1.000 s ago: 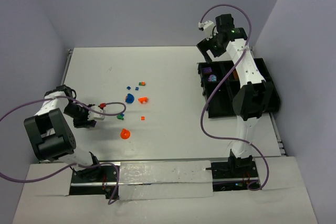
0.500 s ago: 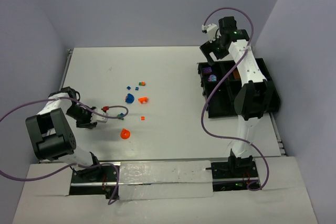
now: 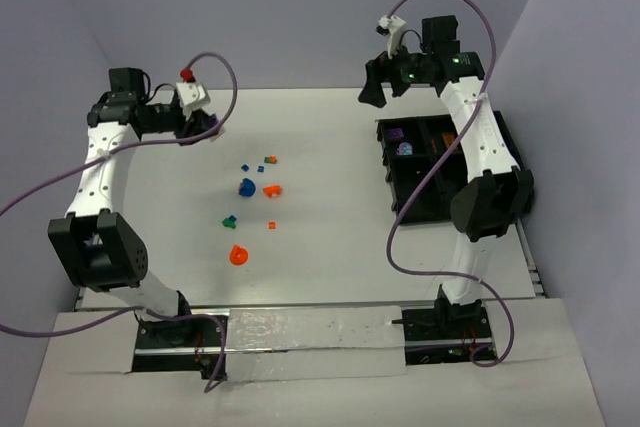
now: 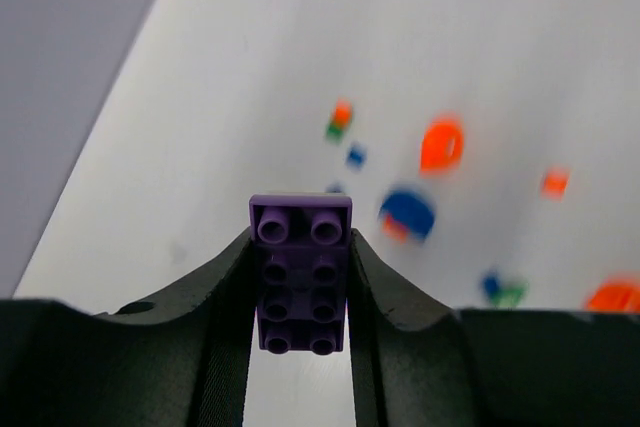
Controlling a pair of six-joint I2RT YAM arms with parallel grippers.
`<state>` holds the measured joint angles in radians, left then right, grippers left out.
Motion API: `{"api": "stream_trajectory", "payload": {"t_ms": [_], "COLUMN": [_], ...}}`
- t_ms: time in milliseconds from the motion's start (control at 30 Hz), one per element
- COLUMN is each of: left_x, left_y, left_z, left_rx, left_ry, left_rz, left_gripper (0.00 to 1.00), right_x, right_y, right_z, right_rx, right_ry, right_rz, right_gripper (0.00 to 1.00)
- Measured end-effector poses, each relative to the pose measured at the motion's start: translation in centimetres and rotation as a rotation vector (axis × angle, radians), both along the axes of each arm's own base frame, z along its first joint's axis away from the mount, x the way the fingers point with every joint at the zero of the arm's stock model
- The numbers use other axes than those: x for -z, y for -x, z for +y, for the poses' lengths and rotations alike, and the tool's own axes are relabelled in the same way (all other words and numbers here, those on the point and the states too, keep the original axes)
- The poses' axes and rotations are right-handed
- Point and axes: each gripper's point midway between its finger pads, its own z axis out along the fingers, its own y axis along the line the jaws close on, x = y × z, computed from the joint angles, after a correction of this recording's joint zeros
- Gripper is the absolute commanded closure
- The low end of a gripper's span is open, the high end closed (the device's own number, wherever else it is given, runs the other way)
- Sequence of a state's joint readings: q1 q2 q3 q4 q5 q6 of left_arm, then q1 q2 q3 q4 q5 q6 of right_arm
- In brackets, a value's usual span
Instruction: Sort the legos into containers by color
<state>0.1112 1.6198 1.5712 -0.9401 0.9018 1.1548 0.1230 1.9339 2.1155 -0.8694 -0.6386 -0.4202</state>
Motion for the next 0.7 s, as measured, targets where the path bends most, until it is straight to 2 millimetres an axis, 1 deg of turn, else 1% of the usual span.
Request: {"api": "stream_trajectory", "payload": {"t_ms": [33, 100, 200, 300, 367, 433, 500, 567, 633, 700], "left_x": [-1.5, -3.6, -5.2, -6.6, -7.9, -9.5, -10.5, -11.4, -11.9, -12.3], "left_y": [-0.2, -0.1, 1.0, 2.2, 2.6, 2.9, 3.4, 3.9, 4.4, 4.9], "left_z": [-1.8, -5.3, -9.5, -12.3, -13.6, -14.5, -15.2, -15.8, -16.3, -16.8], "left_rx": [-0.018, -0.033, -0.019, 0.015, 0.043, 0.075, 0.108, 0.138, 0.165, 0.190], "left_ry": [0.095, 0.264, 0.457, 0.582, 0.636, 0.675, 0.699, 0.716, 0.726, 0.730], "left_rz": [0.018, 0.080, 0.169, 0.257, 0.274, 0.271, 0.268, 0.265, 0.268, 0.269], "left_gripper": [0.98, 0.98, 0.98, 0.98, 0.98, 0.98, 0.98, 0.98, 0.98, 0.98], "right_x": [-1.0, -2.6, -3.8, -4.5, -5.0, -5.3, -5.5, -5.7, -5.9, -6.1], "right_y": [0.6, 2.4, 5.4, 8.6, 10.1, 10.9, 11.3, 11.7, 12.0, 12.3], "right_z": [1.5, 5.0, 10.1, 14.0, 15.4, 16.0, 16.3, 16.5, 16.8, 17.2], "right_rx": [-0.047, -0.163, -0.328, -0.469, -0.535, -0.577, -0.604, -0.629, -0.651, -0.672], "right_ry": [-0.035, -0.096, -0.167, -0.228, -0.259, -0.278, -0.289, -0.296, -0.302, -0.308], "right_rz": [-0.016, -0.040, -0.044, -0.017, -0.011, -0.009, -0.012, -0.017, -0.024, -0.028], "right_gripper": [0.00, 0.00, 0.00, 0.00, 0.01, 0.01, 0.02, 0.03, 0.07, 0.13]}}
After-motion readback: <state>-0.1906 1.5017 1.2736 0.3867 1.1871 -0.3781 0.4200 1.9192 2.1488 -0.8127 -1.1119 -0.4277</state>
